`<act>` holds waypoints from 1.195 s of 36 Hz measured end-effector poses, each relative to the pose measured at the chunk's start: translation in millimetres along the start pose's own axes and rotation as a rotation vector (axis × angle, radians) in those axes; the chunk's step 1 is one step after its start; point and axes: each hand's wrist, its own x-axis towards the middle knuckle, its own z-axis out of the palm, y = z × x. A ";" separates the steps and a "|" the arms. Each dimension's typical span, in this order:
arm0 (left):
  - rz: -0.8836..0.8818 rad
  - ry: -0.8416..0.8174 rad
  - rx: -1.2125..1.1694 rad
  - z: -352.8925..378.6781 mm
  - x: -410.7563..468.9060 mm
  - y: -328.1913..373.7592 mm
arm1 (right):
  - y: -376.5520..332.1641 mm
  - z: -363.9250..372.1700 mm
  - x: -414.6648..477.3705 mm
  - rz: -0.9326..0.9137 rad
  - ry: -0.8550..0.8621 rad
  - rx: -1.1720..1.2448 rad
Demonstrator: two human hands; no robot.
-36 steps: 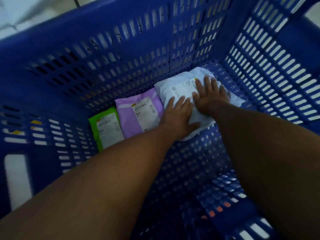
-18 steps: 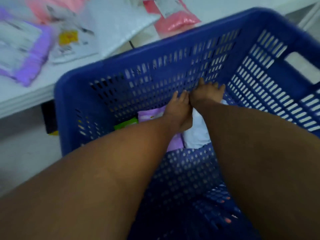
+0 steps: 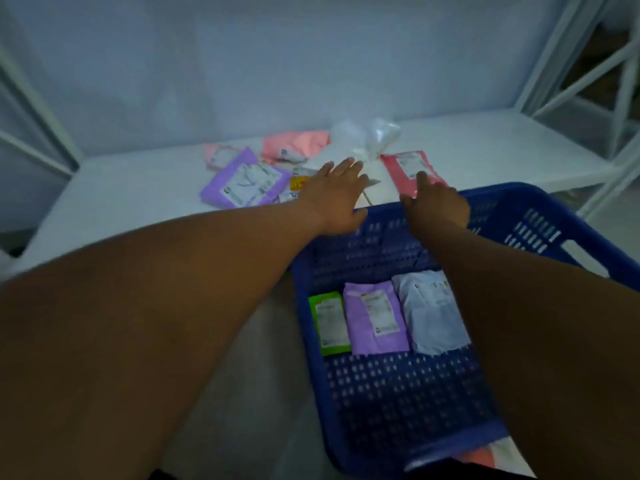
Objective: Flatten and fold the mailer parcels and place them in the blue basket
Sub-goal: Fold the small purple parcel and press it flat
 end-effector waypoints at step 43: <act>-0.681 0.148 -0.676 73.5 -85.6 -234.6 | -320.0 72.1 34.5 0.277 -0.100 0.839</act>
